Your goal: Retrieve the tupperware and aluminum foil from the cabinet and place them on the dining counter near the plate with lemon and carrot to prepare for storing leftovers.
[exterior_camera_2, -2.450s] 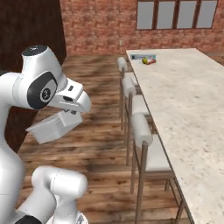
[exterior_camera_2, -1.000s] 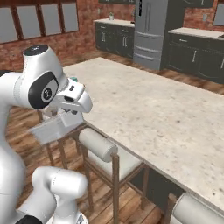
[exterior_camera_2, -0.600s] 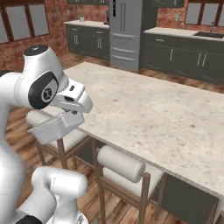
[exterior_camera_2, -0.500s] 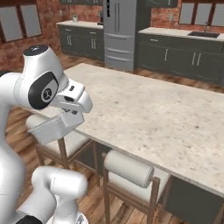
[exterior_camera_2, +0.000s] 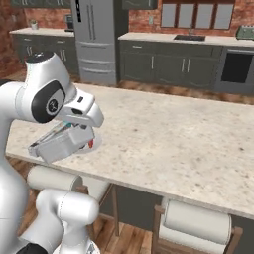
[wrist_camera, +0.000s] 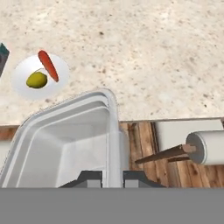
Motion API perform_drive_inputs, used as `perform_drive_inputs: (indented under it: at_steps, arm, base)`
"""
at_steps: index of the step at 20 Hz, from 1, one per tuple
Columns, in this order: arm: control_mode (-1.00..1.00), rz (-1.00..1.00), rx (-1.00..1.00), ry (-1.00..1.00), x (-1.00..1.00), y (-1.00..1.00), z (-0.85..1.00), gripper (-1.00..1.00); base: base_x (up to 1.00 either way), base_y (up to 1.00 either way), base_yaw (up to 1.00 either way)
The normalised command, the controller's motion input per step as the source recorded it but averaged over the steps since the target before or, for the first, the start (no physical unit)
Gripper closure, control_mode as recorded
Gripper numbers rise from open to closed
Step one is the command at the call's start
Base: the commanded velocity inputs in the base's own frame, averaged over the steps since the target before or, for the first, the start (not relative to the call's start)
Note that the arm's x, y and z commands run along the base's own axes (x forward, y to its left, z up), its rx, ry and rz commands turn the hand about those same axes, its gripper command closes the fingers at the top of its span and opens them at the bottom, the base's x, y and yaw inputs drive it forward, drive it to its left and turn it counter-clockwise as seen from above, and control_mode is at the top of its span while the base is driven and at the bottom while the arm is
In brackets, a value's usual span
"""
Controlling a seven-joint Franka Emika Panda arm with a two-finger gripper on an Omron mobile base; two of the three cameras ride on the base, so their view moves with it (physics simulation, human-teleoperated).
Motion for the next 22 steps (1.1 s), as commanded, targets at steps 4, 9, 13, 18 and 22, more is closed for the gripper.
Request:
perform_drive_inputs:
  at_steps: [4,9,13,18,22]
  arm:
    - [1.00,0.00,0.00,0.00,0.00,0.00,0.00,1.00]
    - [-1.00,-0.19,-0.01,-0.14,0.35,0.17,-0.09,1.00]
    - [-1.00,-0.19,0.00,-0.19,0.64,0.02,-0.22,1.00]
    - [-1.00,-0.09,0.00,-0.12,0.66,-0.01,-0.28,1.00]
    - [-1.00,0.00,0.00,-0.01,0.52,-0.08,-0.33,1.00]
  base:
    - [0.76,0.73,-0.44]
    - [0.26,0.26,-0.16]
    - [0.00,0.00,0.00]
    - [0.00,0.00,0.00]
    - [0.00,0.00,0.00]
